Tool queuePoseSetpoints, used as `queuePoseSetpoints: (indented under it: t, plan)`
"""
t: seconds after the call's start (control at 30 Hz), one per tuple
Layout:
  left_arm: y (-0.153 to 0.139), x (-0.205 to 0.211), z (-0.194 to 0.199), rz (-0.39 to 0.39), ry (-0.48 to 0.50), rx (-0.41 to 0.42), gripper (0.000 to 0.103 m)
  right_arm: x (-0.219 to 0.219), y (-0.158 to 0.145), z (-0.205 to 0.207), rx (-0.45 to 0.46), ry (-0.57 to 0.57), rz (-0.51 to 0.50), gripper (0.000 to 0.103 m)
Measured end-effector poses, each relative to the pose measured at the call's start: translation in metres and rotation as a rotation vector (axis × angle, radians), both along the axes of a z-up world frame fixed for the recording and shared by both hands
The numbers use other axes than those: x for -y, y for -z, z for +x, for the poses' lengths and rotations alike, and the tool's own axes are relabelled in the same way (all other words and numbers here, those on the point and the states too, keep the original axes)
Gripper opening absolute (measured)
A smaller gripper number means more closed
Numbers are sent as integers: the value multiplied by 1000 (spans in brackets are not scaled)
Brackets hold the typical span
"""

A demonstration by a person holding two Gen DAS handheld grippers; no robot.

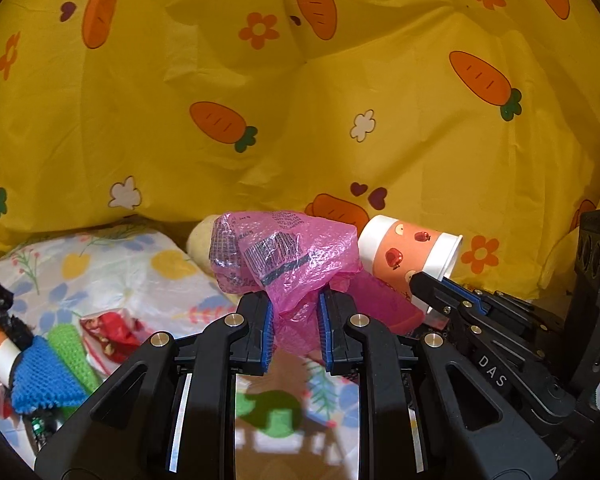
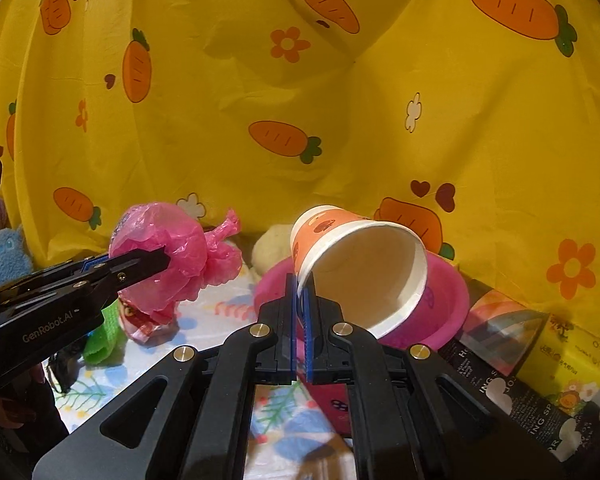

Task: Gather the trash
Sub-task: 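Carry the pink bag in the left gripper and paper cup in the right gripper over the bucket, then open both grippers to drop the bag and cup into the pink bucket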

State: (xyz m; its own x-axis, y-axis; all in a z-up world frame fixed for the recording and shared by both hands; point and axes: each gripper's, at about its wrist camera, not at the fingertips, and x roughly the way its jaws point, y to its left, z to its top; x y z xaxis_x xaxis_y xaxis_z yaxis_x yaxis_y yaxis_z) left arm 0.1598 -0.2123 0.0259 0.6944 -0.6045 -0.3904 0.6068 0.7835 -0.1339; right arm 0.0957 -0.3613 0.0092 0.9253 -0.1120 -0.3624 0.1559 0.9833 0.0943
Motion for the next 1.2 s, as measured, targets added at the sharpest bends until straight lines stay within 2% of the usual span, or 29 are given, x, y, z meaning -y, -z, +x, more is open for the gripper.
queuePoseSetpoints:
  t: [0.23, 0.57, 1.2]
  plan:
    - [5, 39, 31, -9, 87, -29, 17, 22, 8, 16, -30, 44, 4, 4]
    - [21, 67, 60, 2, 124, -61, 17, 33, 19, 33, -58, 65, 12, 4]
    - [49, 80, 85, -16, 148, -161, 18, 44, 32, 51, -90, 76, 25, 4]
